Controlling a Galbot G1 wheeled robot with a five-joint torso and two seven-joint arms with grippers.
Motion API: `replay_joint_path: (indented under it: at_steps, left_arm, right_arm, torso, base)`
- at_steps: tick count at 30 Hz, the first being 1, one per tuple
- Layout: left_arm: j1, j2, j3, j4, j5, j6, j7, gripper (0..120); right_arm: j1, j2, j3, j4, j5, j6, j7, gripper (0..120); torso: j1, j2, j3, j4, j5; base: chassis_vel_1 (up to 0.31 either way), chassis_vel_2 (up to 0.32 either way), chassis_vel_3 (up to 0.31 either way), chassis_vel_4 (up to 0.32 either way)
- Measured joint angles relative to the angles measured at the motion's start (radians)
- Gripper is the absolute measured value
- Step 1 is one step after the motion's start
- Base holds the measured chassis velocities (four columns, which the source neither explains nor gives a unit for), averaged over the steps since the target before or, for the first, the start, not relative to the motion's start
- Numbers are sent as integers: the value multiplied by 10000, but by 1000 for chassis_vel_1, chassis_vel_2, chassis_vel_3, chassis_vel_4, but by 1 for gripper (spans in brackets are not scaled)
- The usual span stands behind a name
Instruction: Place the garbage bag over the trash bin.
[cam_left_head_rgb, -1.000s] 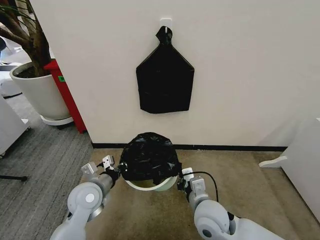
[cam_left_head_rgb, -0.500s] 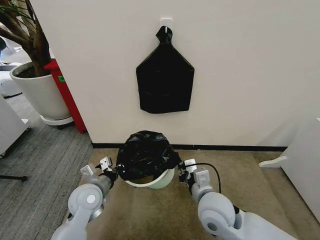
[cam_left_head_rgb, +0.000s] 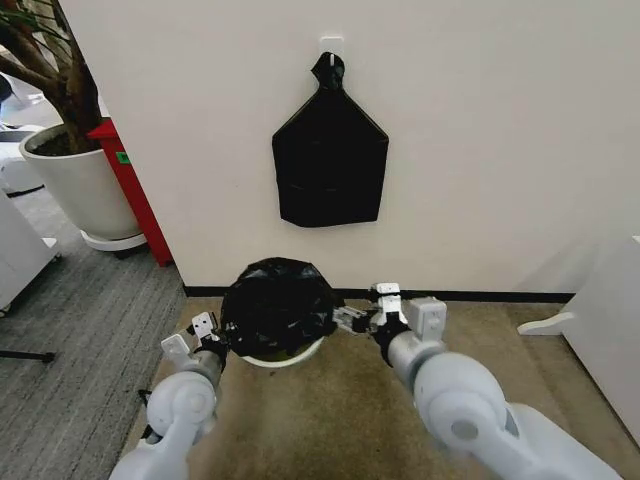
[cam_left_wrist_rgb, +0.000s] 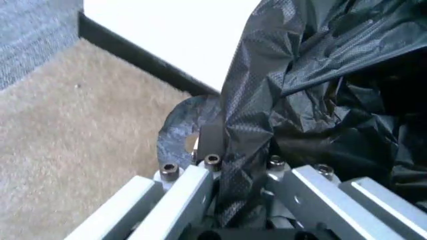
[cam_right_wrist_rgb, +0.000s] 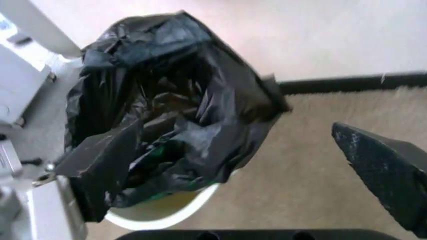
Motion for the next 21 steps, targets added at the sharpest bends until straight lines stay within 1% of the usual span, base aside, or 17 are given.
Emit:
replay_joint_path:
  at_steps: [1,4,7,8,9,11,12,14,15,16,21]
  left_arm:
    - [0,0,0,0,0,0,0,1]
    - [-54,-93,259,121,125,-877,-277,1]
    - [-73,-278,560,208,243,-1936,-441,1]
    - [-73,-335,641,246,327,-2200,-448,1]
    - [-73,-335,641,246,327,-2200,-448,1]
    - [-75,-472,788,425,617,-2860,-436,1]
    - [-93,-592,858,616,873,-3359,-430,1]
    - [-133,-771,904,843,1211,-3937,-428,1]
    - [-140,-849,914,892,1326,-4118,-428,1]
    - [-140,-849,914,892,1326,-4118,-428,1]
    - [-70,-1127,973,916,1731,-4393,-424,1]
  right_arm:
    - [0,0,0,0,0,0,0,99]
    - [512,454,-85,-470,555,341,482,100]
    - [951,1134,5,-1057,1007,698,938,100]
    - [983,1279,27,-1165,1037,772,967,100]
    - [983,1279,27,-1165,1037,772,967,100]
    - [998,1718,77,-1420,1073,916,1058,100]
    - [949,2028,87,-1535,1069,971,1123,100]
    - [792,2459,18,-1667,946,1002,1161,100]
    - [707,2652,-55,-1722,818,1005,1161,100]
    - [707,2652,-55,-1722,818,1005,1161,100]
    - [513,3215,-332,-1882,429,1003,1129,100]
  torso:
    - [0,0,0,0,0]
    - [0,0,0,-1,-1]
    - [0,0,1,1,-1]
    - [0,0,0,0,-1]
    - [0,0,0,0,-1]
    - [0,0,0,-3,1]
    - [0,0,0,-1,0]
    - [0,0,1,0,-2]
    - [0,0,0,0,-1]
    - [0,0,0,0,-1]
    - [0,0,0,-2,-1]
  base:
    - [0,0,0,0]
    - [0,0,0,0]
    - [0,0,0,0]
    - [0,0,0,0]
    - [0,0,0,0]
    - [0,0,0,0]
    - [0,0,0,0]
    - [0,0,0,0]
    - [0,0,0,0]
    - [0,0,0,0]
    - [0,0,0,0]
